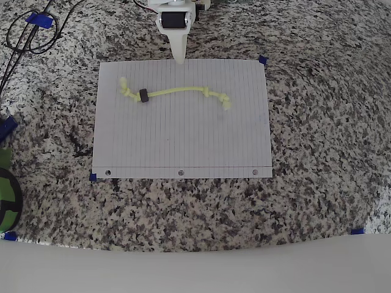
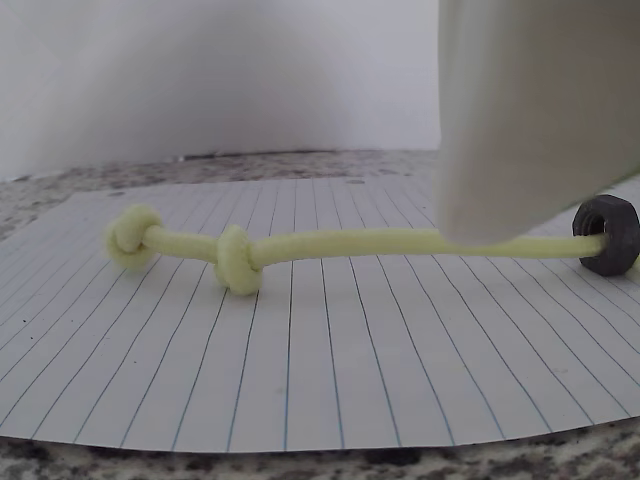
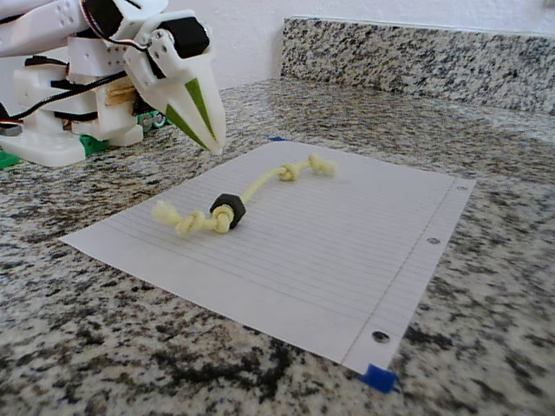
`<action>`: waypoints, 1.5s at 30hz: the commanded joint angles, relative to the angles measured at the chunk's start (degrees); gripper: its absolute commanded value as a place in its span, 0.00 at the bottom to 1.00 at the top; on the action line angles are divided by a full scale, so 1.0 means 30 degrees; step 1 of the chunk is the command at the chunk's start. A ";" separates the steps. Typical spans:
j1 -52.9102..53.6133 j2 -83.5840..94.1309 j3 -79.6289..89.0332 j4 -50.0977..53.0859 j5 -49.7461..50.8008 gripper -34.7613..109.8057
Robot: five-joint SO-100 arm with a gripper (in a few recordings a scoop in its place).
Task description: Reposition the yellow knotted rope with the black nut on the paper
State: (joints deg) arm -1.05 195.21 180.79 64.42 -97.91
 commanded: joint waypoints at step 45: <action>-0.0176 0.0088 0.0410 -0.0234 -0.0117 0.24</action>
State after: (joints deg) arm -1.41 195.21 180.79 64.42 -97.91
